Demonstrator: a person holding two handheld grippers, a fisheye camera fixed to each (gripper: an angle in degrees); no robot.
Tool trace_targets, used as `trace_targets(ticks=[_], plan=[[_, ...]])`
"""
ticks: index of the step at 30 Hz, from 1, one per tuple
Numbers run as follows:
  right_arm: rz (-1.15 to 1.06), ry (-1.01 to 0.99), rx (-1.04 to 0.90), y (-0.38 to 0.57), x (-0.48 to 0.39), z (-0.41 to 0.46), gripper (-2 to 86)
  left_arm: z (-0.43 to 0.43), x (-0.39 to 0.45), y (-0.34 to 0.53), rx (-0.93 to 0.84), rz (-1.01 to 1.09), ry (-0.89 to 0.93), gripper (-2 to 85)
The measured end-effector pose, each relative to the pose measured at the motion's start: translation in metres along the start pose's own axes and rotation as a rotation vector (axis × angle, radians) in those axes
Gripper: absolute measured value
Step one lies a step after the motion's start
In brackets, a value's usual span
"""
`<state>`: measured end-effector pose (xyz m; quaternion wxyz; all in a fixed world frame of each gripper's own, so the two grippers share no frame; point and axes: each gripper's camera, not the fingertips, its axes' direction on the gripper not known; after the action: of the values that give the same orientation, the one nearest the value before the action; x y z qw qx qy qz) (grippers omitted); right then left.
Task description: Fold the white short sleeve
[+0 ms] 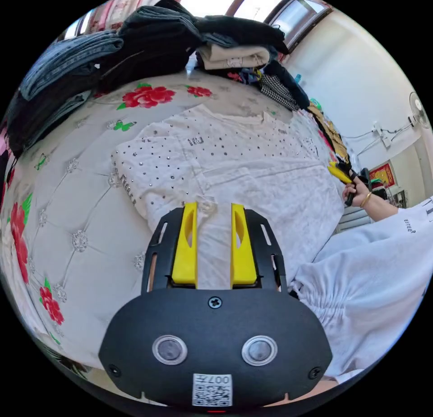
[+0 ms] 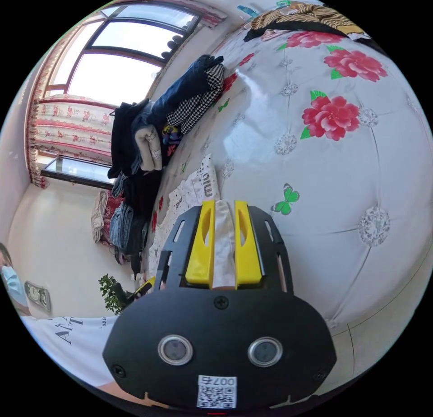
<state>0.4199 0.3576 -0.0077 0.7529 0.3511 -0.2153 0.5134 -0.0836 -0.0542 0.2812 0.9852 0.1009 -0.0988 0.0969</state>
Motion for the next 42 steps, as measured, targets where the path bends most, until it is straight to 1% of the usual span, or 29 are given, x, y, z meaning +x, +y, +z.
trace_targets(ticks=[1, 3, 11, 14, 16, 18, 19, 21, 22, 24, 25, 26, 27, 30, 32, 34, 36, 38, 40, 42], plan=[[0.001, -0.002, 0.007, 0.0, 0.0, -0.001, 5.5, -0.004, 0.004, 0.0, 0.047, -0.026, 0.025, 8.8], [0.018, -0.02, 0.015, -0.001, 0.004, 0.001, 4.8, -0.008, 0.01, 0.001, 0.085, -0.051, 0.055, 8.5], [0.002, -0.101, 0.007, -0.009, 0.0, 0.034, 2.3, -0.006, 0.038, 0.004, 0.04, -0.086, -0.002, 7.1], [-0.048, -0.117, -0.072, -0.012, -0.013, 0.052, 1.2, 0.002, 0.043, 0.001, 0.022, -0.119, -0.003, 6.2], [-0.13, -0.081, -0.106, -0.009, -0.033, 0.059, 0.7, 0.009, 0.049, -0.005, 0.011, -0.131, 0.009, 5.9], [-0.334, -0.036, -0.115, 0.003, -0.084, 0.059, 0.4, 0.012, 0.056, -0.011, 0.011, -0.121, 0.007, 5.9], [-0.4, -0.016, -0.127, 0.009, -0.1, 0.061, 0.5, 0.014, 0.062, -0.015, 0.012, -0.111, 0.007, 5.8], [-0.673, 0.025, -0.242, 0.046, -0.164, 0.078, 0.9, 0.019, 0.069, -0.021, 0.007, -0.094, 0.012, 5.7], [-0.725, 0.025, -0.282, 0.057, -0.177, 0.084, 1.1, 0.024, 0.072, -0.025, -0.002, -0.083, 0.013, 5.7], [-0.93, -0.025, -0.472, 0.107, -0.215, 0.112, 2.5, 0.032, 0.076, -0.031, -0.023, -0.076, 0.017, 5.6], [-0.969, -0.019, -0.503, 0.117, -0.222, 0.117, 2.8, 0.036, 0.077, -0.035, -0.029, -0.078, 0.022, 5.6], [-1.023, 0.009, -0.495, 0.131, -0.229, 0.119, 3.4, 0.037, 0.078, -0.036, -0.027, -0.079, 0.025, 5.6], [-1.034, 0.034, -0.43, 0.137, -0.231, 0.113, 4.0, 0.038, 0.08, -0.038, -0.02, -0.08, 0.033, 5.6], [-0.946, 0.098, -0.274, 0.118, -0.213, 0.087, 5.7, 0.042, 0.081, -0.039, -0.025, -0.081, 0.04, 5.6], [-0.865, 0.149, -0.253, 0.097, -0.189, 0.076, 6.7, 0.045, 0.079, -0.037, -0.038, -0.084, 0.033, 5.6], [-0.728, 0.176, -0.305, 0.071, -0.159, 0.072, 7.7, 0.047, 0.073, -0.035, -0.042, -0.109, 0.036, 5.4], [-0.506, 0.085, -0.365, 0.044, -0.118, 0.071, 8.3, 0.047, 0.068, -0.035, -0.032, -0.131, 0.043, 5.2], [-0.391, -0.007, -0.391, 0.036, -0.097, 0.076, 7.7, 0.047, 0.064, -0.036, -0.017, -0.149, 0.049, 5.1], [-0.369, -0.051, -0.418, 0.037, -0.091, 0.085, 5.8, 0.047, 0.064, -0.04, -0.007, -0.15, 0.062, 5.1], [-0.375, -0.038, -0.416, 0.034, -0.094, 0.085, 2.8, 0.049, 0.069, -0.046, -0.015, -0.119, 0.077, 5.1]])
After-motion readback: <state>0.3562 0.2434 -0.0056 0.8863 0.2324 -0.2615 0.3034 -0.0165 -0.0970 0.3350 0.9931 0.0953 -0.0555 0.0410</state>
